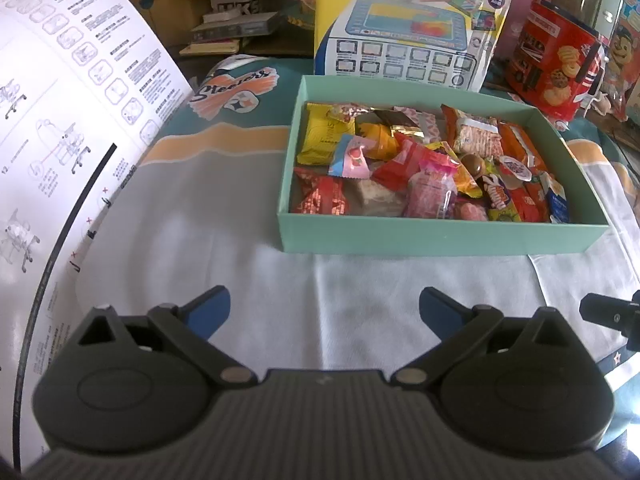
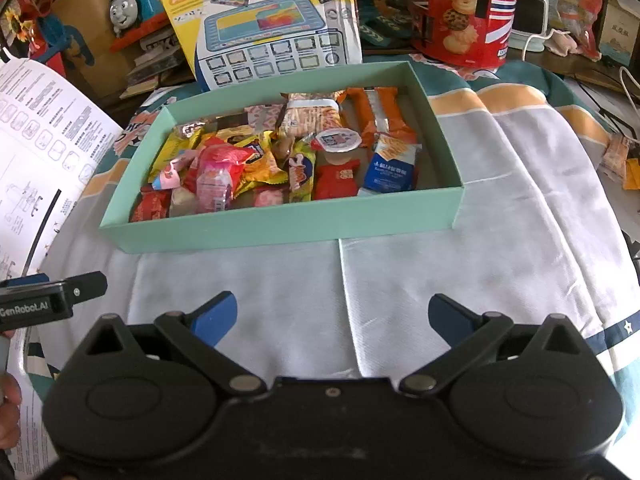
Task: Organize snacks
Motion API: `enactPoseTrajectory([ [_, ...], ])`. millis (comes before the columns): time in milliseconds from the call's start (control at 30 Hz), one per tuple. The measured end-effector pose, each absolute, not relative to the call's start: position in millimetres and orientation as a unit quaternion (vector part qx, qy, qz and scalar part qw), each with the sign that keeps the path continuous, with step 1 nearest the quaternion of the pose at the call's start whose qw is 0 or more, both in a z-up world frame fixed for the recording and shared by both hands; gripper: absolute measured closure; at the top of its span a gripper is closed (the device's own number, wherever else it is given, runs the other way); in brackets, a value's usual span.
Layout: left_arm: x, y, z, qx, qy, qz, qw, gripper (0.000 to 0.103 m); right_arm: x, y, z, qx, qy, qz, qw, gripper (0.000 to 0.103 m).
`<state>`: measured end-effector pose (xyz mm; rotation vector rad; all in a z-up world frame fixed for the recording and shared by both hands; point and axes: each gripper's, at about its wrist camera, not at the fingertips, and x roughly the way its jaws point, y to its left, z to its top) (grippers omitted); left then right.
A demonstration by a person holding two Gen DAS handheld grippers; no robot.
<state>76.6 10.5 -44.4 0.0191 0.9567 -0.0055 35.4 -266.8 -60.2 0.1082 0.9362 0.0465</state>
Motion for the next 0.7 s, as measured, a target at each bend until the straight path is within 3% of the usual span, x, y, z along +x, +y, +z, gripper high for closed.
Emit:
enactPoseTrajectory([
  [700, 78.1, 11.0, -47.0, 0.017, 0.462, -0.001, 0.887, 0.000, 35.6, -266.6, -67.2, 0.062, 0.460, 0.016, 0.885, 0.000],
])
